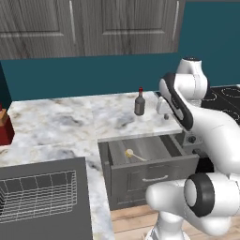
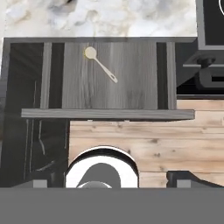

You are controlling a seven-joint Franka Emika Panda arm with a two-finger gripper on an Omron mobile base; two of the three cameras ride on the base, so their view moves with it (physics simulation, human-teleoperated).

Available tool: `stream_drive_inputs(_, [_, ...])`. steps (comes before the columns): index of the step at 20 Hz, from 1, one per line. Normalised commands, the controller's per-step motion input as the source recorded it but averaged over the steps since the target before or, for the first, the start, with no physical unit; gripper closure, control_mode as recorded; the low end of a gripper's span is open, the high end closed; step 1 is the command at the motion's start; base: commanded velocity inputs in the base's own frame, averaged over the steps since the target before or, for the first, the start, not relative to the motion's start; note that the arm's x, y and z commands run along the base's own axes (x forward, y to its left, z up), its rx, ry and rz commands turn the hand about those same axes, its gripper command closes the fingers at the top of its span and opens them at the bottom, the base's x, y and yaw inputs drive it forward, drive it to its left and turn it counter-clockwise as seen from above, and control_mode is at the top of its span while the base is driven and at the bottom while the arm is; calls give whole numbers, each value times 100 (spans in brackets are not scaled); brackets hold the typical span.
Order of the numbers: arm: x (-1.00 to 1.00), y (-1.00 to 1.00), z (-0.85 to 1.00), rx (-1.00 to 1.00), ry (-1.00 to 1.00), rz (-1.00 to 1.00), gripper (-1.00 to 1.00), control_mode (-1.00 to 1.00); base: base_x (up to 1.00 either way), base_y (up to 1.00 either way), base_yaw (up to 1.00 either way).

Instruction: Pick the dish brush from the drawer and place it on the counter.

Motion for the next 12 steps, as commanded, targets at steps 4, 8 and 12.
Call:
stream_drive_inputs(4, [31, -6, -80, 0, 10, 0, -100, -100, 0, 0, 0])
stream_drive_inputs(8, [43, 0, -89, 0, 0, 6, -100, -100, 0, 0, 0])
stream_drive_inputs(12, [44, -9, -85, 0, 0, 6, -100, -100, 0, 0, 0])
